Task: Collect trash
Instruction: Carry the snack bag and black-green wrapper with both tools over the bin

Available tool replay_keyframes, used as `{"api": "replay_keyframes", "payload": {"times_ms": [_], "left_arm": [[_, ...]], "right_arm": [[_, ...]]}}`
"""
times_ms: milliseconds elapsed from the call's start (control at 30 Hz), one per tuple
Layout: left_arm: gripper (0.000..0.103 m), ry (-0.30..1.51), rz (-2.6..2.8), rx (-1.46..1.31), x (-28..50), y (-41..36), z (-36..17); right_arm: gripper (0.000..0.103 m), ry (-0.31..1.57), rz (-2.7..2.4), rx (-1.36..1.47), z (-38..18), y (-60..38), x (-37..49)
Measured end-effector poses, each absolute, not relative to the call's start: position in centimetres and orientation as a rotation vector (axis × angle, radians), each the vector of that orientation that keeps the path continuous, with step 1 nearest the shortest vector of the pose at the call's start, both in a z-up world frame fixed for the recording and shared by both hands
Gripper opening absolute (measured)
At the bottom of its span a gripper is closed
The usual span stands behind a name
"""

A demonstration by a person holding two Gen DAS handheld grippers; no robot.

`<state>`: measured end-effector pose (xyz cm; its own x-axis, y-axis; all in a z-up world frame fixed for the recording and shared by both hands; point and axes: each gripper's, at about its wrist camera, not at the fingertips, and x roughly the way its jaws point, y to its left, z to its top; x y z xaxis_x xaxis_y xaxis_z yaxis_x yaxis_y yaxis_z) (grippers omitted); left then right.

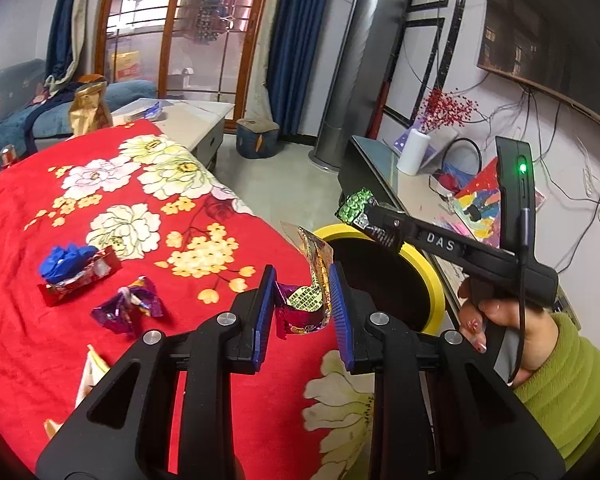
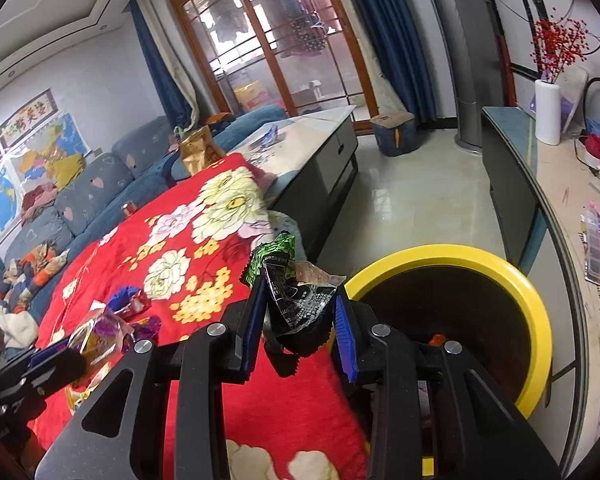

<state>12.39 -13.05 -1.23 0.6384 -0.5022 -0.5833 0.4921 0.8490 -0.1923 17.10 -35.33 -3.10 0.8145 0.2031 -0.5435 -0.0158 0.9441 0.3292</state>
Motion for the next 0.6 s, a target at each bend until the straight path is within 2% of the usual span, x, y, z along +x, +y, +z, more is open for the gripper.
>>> {"api": "replay_keyframes", "payload": {"times_ms": [600], "left_arm": [[0.021,0.699,-0.629,0.033,11.7,-17.2,-2.4]], "right_arm": [[0.031,0.604,0.032,0.359,-4.0,-40.0,16.1]]}}
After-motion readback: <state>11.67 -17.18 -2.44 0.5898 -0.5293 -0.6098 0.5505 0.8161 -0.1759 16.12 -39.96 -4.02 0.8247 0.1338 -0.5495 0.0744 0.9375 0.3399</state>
